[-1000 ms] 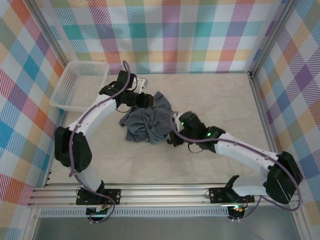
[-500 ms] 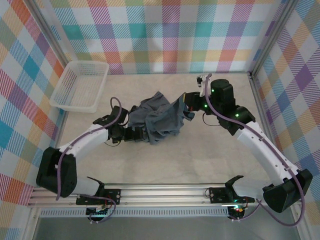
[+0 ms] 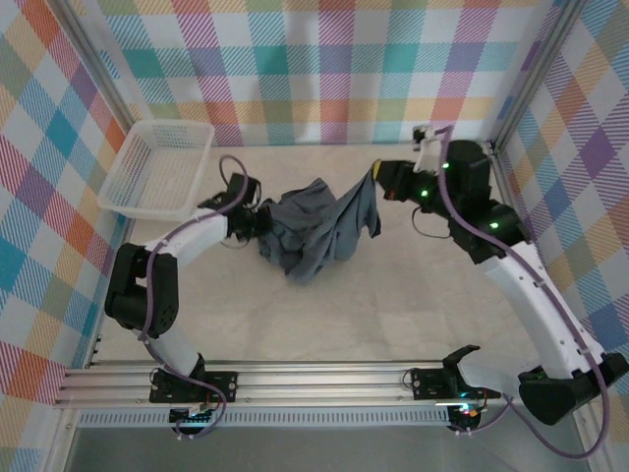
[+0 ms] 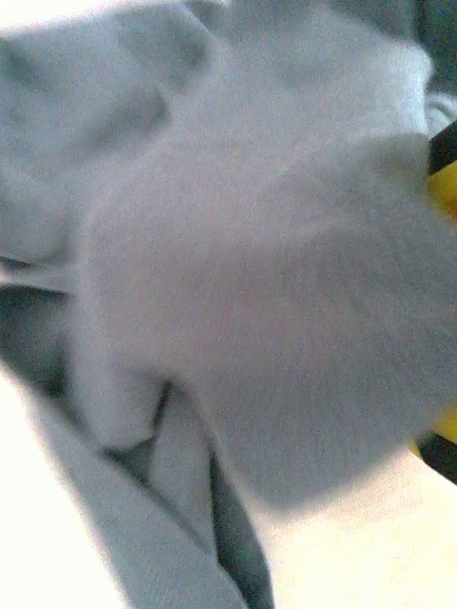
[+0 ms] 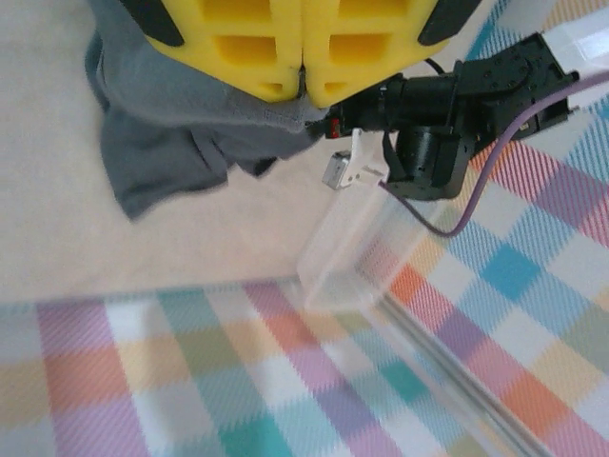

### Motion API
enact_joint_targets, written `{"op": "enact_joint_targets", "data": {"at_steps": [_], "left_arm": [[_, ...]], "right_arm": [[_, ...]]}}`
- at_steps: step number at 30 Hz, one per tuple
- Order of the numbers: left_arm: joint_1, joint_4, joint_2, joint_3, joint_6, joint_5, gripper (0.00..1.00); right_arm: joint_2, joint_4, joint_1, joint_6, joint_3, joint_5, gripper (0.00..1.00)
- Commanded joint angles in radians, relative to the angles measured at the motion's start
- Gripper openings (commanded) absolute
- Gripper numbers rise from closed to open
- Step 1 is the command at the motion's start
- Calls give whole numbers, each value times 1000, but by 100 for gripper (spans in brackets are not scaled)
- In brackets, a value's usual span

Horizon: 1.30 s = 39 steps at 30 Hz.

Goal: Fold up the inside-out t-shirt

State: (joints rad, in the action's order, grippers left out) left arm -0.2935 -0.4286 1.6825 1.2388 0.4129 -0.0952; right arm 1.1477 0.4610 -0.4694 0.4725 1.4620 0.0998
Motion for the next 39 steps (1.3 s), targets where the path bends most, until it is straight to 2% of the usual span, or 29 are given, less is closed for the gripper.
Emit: {"op": "enact_joint_targets", "data": {"at_steps": [1,5,8,10,13,16,20,23,25,26,28,29,30,32,35,37,39], "left_arm": [[54,-96,-161,245,-56,10,0],[51,-197,-195,610,-78,10,0],[45,-200,-163,809,-69,20,0],[42,-193,-120,917,-51,44,0],[39,-98,-67,968,-24,111,0],[38,-78,53,1065,-20,155,0],[25,-94,279,1200,-33,161,0],[11,-74,456,1241,-60,162,0],[4,-38,568,1283,-106,164,1],[2,-36,625,1332,-124,162,8],[3,-7,684,1381,-154,156,38],[8,15,683,1366,-155,148,57],[11,7,677,1364,-159,135,69],[10,-60,653,1364,-190,113,76],[-7,-256,563,1329,-214,88,78],[-21,-329,431,1161,-174,76,78],[-35,-243,217,814,-93,57,76]], "right_arm": [[-83,-27,6,-67,149,-90,0],[-154,-99,7,-89,192,-119,0],[-197,-107,7,-101,228,-147,0],[-215,-96,6,-108,251,-165,0],[-230,-73,6,-104,273,-226,0],[-217,0,6,-104,286,-353,0],[-128,210,6,-131,307,-577,0],[-76,260,14,-160,193,-698,0],[-41,273,54,-139,122,-700,0],[-10,299,85,-106,105,-681,0],[61,365,151,-47,103,-598,0],[101,402,182,-15,110,-561,0],[132,422,205,0,105,-532,0],[174,435,236,16,81,-495,0],[215,436,268,29,40,-446,0],[217,435,278,40,14,-427,0],[195,417,282,54,-27,-421,0]]}}
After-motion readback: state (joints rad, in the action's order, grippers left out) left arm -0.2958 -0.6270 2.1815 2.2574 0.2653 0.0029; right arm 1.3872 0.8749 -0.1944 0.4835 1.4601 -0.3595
